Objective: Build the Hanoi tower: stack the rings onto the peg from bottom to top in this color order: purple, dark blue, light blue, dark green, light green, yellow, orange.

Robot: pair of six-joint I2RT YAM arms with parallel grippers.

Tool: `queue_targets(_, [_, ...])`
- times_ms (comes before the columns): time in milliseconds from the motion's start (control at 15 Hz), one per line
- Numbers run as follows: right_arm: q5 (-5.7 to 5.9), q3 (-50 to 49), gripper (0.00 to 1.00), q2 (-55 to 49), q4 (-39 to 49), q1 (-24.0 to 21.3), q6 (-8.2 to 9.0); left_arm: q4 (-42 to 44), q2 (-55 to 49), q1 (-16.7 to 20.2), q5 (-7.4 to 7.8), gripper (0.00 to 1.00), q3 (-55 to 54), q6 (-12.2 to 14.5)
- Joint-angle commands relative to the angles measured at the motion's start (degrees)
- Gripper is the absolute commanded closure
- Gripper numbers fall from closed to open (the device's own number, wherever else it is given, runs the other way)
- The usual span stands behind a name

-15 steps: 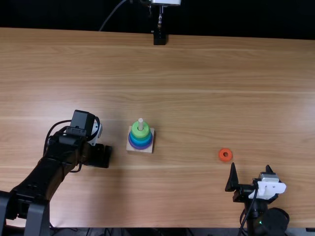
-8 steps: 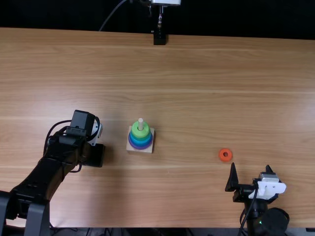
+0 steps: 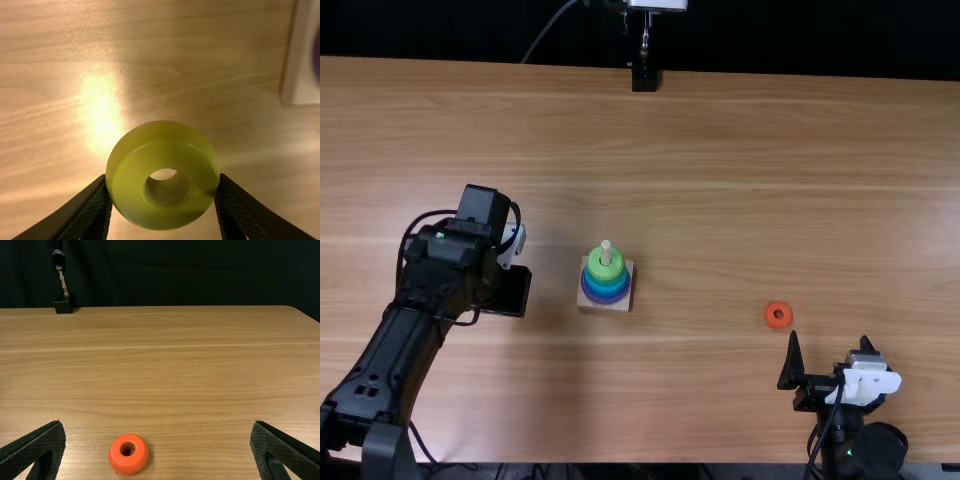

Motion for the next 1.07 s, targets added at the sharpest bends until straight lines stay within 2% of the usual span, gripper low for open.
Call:
queue_targets(0, [0.37,-3.92,0.0,-0.73,-4.14,-0.47,0.18,-3.48,0.53,0.66,-0.19,1.0,6.34,0.75])
queue_targets(133, [0.37,-3.92,0.0,-0.73,-4.14,-0.47,0.18,-12.56,1.41,0.57,-0.19,1.0,15.22,0.75])
queue_targets(267, [0.37,-3.83,0.0,-0.73,-4.14,-0.47,0.18,-17.62,5.28,0.13,0.02,1.0,23.22,0.65])
queue_targets(400, [0.37,-3.92,0.0,-0.73,-4.14,-0.47,0.18,-18.88,6.6,-1.19,0.66,1.0,29.02,0.54])
queue_targets(667, [0.37,-3.92,0.0,-0.73,-4.14,-0.47,0.08,-19.2,9.67,-5.85,0.87,1.0,37.19,-0.09])
queue_targets(1000, [0.37,-3.92,0.0,-0.73,-4.14,-0.47,0.18,-19.41,12.05,-12.0,0.87,1.0,41.15,-5.26])
